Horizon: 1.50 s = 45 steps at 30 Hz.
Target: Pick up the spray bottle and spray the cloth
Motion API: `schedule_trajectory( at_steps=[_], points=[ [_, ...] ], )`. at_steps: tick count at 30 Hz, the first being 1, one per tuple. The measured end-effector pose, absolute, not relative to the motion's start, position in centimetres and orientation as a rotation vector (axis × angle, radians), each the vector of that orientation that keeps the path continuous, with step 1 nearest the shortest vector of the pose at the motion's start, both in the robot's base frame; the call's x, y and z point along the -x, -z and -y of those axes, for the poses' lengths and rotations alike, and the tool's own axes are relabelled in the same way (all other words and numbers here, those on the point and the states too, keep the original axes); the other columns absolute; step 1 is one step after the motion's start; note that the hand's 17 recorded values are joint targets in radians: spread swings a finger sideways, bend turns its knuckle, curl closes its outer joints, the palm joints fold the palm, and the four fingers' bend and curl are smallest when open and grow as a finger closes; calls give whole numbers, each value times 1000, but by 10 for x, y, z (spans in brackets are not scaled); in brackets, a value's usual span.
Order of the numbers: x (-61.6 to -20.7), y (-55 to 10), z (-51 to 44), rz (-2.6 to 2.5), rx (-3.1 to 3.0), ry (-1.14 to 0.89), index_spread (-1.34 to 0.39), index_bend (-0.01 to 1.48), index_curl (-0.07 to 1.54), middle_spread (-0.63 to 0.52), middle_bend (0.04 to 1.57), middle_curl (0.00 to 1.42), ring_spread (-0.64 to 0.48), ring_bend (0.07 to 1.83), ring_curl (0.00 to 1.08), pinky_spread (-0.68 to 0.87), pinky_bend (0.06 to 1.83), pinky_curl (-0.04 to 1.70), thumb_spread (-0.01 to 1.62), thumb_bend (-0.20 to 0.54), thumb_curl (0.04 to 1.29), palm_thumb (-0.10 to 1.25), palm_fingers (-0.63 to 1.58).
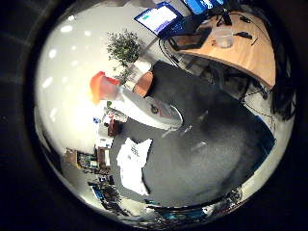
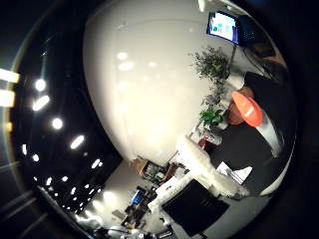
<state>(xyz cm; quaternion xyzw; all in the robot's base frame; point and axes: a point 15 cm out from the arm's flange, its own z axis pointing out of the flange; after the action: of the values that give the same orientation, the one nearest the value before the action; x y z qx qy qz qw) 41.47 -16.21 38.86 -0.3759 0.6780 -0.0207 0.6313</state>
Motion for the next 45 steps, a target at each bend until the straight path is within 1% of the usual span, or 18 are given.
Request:
schedule_trajectory(
  at_steps=[7, 10, 13, 19, 27, 33, 38, 40, 43, 44, 45],
  points=[
    [-428, -391, 167, -1451, 840, 129, -48, 179, 327, 258, 184, 292, 356, 317, 209, 605, 857, 121, 1050, -20, 565, 618, 90],
    [-430, -360, 156, -1478, 792, 97, -38, 177, 325, 265, 184, 288, 358, 316, 217, 606, 845, 139, 1058, -21, 564, 615, 89],
    [-442, -343, 151, -1508, 788, 123, -33, 175, 323, 263, 185, 288, 355, 315, 223, 600, 839, 149, 1062, -20, 562, 614, 88],
    [-465, -317, 131, -1512, 741, 59, -30, 172, 318, 260, 185, 288, 353, 315, 232, 592, 826, 170, 1066, -21, 560, 605, 85],
    [-488, -307, 111, -1488, 735, 15, -23, 174, 316, 257, 186, 286, 353, 313, 239, 592, 816, 191, 1080, -20, 552, 603, 81],
    [-510, -300, 106, -1485, 716, -23, -22, 173, 316, 257, 182, 285, 353, 320, 244, 599, 831, 202, 1086, -20, 548, 606, 82],
    [-523, -292, 100, -1487, 722, -50, -22, 163, 307, 258, 181, 278, 354, 337, 249, 617, 913, 227, 1086, -20, 547, 606, 96],
    [-525, -289, 99, -1490, 723, -56, -22, 155, 300, 259, 181, 277, 350, 371, 256, 615, 941, 232, 1086, -20, 546, 606, 114],
    [-526, -285, 100, -1499, 721, -59, -44, 140, 279, 241, 206, 286, 305, 525, 290, 599, 972, 230, 1077, -18, 547, 624, 222],
    [-526, -284, 100, -1501, 720, -59, -61, 137, 271, 224, 216, 294, 272, 591, 302, 584, 987, 228, 1075, -15, 550, 638, 266],
    [-527, -284, 100, -1500, 720, -59, -98, 129, 257, 168, 264, 311, 174, 691, 323, 538, 983, 218, 1070, -9, 552, 666, 374]
  ],
)
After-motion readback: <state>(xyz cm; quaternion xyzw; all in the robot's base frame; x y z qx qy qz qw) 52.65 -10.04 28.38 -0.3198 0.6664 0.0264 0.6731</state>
